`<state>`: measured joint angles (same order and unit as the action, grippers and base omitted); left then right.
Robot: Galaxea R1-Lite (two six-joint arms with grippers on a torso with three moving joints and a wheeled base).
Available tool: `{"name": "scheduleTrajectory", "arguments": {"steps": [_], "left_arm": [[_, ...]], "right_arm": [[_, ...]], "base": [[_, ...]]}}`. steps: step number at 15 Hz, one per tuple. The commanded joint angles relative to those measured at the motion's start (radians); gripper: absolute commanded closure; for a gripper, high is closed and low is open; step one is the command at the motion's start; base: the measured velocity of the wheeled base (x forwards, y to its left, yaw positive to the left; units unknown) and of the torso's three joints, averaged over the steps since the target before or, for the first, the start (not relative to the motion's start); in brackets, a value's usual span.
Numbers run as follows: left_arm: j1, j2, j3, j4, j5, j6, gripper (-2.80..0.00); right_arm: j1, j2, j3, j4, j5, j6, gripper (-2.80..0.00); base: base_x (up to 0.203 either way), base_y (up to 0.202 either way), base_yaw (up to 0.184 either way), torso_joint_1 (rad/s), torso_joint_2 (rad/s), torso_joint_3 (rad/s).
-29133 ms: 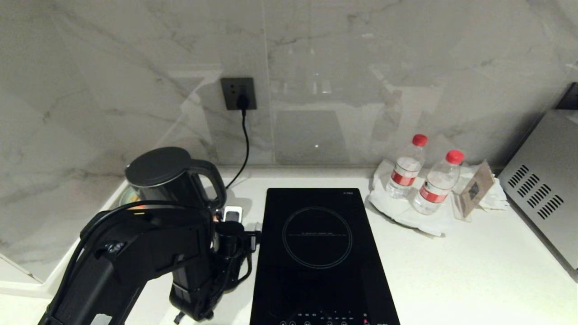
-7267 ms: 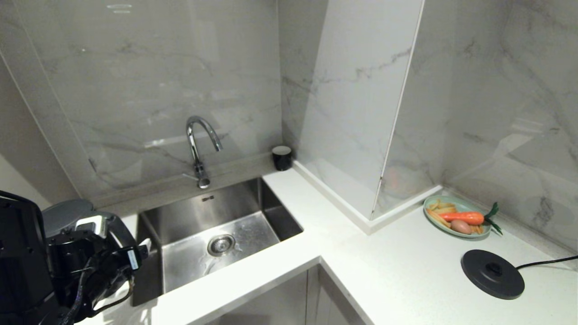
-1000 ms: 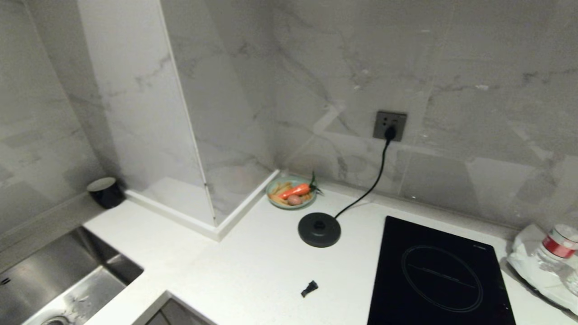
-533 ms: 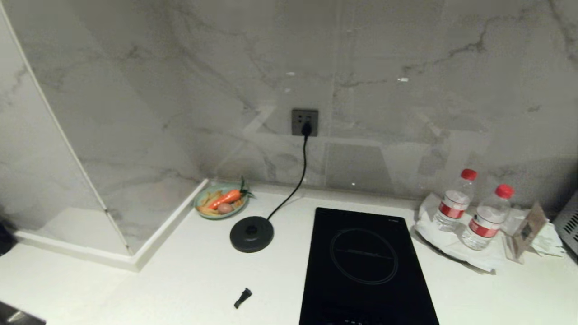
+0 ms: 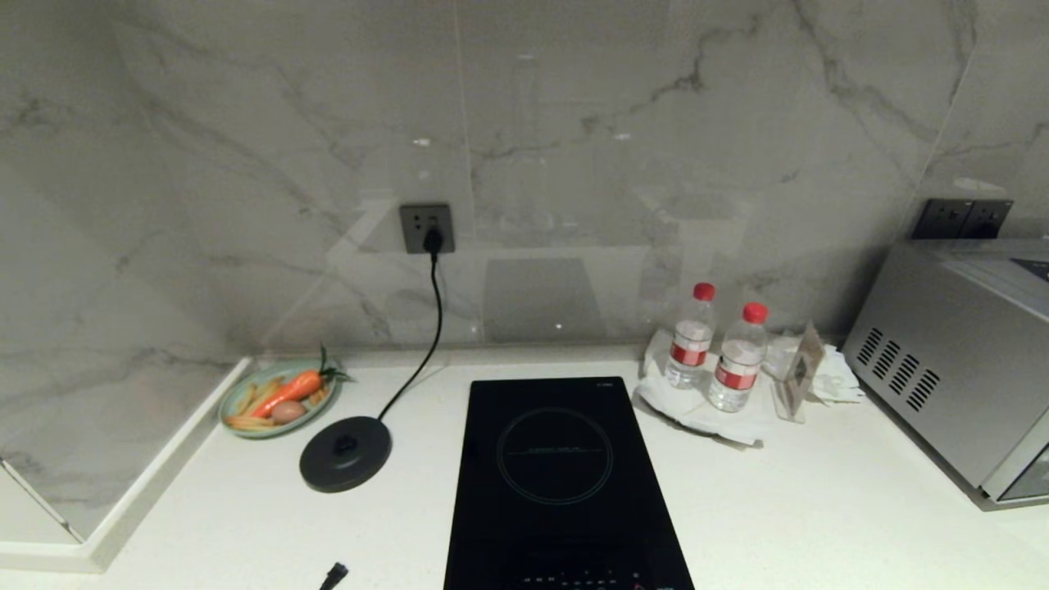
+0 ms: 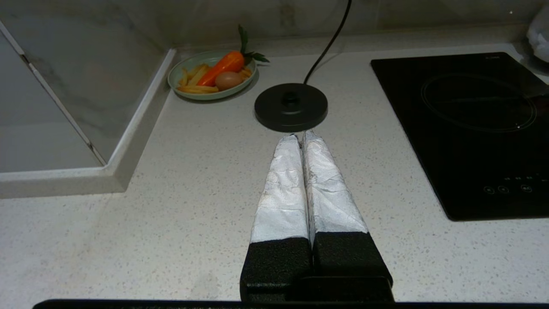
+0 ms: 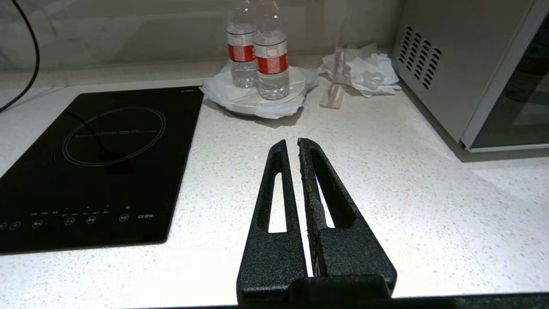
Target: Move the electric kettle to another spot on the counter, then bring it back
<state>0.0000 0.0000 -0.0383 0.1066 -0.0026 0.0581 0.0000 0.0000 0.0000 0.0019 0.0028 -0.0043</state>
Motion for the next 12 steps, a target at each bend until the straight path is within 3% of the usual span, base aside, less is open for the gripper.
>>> {"name": "scheduleTrajectory", "arguments": {"steps": [1, 12], "left_arm": [[0.0, 0.002, 0.0, 0.001, 0.0, 0.0, 0.0], [0.0, 0.002, 0.0, 0.001, 0.0, -0.001, 0.0]], "right_arm": [[0.0, 0.0, 0.0, 0.0, 0.0, 0.0, 0.0], [0.0, 0.0, 0.0, 0.001, 0.0, 0.0, 0.0]], "base": [[0.0, 0.0, 0.0, 0.0, 0.0, 0.0], [0.0, 0.0, 0.0, -0.024, 0.05, 0.029]]}}
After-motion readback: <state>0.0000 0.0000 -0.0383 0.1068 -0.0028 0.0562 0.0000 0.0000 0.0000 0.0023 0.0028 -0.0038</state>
